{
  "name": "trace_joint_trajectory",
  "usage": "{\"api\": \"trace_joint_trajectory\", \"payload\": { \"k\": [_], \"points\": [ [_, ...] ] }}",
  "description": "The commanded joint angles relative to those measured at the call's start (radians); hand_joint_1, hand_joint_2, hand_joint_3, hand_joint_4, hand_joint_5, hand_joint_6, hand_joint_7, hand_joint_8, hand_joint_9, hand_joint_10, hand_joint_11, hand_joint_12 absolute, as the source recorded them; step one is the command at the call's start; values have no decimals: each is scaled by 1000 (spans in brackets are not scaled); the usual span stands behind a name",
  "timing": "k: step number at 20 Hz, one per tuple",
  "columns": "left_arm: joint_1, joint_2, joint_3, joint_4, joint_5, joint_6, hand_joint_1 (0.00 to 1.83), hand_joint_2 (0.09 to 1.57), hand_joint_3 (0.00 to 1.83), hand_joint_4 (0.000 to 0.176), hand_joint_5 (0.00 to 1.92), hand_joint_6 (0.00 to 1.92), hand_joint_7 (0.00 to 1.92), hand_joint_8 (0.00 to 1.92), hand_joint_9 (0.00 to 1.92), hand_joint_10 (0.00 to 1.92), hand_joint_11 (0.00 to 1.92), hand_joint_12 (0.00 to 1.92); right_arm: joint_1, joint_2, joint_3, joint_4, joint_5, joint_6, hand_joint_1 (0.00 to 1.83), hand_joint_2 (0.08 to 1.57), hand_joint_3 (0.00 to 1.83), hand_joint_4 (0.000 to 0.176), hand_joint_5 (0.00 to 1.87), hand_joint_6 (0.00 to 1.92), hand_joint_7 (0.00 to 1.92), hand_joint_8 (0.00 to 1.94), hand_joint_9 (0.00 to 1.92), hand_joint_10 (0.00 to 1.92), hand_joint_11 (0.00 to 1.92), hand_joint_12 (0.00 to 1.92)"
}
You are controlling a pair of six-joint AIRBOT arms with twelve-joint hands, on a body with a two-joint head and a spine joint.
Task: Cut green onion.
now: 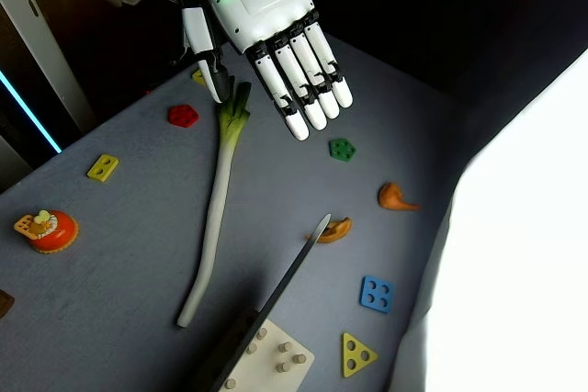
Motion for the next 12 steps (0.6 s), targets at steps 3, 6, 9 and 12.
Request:
{"api": "trace_joint_trajectory", "payload": {
  "k": [3,6,9,12],
  "points": [
    [7,-9,11,93,-34,10,369,1256,6,0,10,4,28,8,43,15,8,4,46,-25,65,33,0,12,1073,1004,3,0,0,0,0,0,0,0,0,0],
    [31,-7,-11,109,-56,12,437,1239,0,0,40,12,43,8,23,4,11,8,130,-91,166,32,-177,12,1111,1010,5,0,0,0,0,0,0,0,0,0],
    [25,-8,-18,109,-43,3,475,1253,1,0,13,5,42,10,19,7,0,0,121,-139,242,32,-151,12,1114,1048,21,0,0,0,0,0,0,0,0,0],
    [20,-8,-35,117,-2,4,504,1260,3,0,10,3,25,2,4,1,5,2,83,-187,307,32,-89,27,1139,1030,12,5,0,0,0,0,0,0,0,0]
  ]
}}
